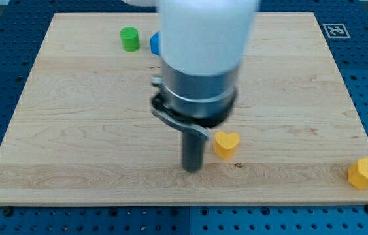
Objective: Move the yellow heart towards the yellow hexagon
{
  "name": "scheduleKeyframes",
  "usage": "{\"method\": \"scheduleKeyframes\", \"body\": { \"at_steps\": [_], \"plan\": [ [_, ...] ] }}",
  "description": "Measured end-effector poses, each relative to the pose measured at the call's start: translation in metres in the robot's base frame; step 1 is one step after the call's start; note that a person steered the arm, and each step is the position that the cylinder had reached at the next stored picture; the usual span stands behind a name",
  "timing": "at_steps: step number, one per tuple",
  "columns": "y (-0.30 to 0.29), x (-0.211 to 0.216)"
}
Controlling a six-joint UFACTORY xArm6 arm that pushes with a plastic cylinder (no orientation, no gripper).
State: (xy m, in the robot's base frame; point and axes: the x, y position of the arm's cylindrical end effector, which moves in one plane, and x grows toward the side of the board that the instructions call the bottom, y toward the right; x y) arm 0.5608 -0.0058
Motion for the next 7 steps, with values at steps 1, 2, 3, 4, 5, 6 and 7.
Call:
{"method": "scheduleKeyframes", "body": {
  "at_steps": [1,2,3,4,5,6,7],
  "plan": [
    [0.004,-0.017],
    [0.028,-0.018],
    [0.054,-0.019],
    [0.076,-0.021],
    [0.1,-0.032],
    [0.12,-0.042],
    [0.136,-0.036]
  ]
}}
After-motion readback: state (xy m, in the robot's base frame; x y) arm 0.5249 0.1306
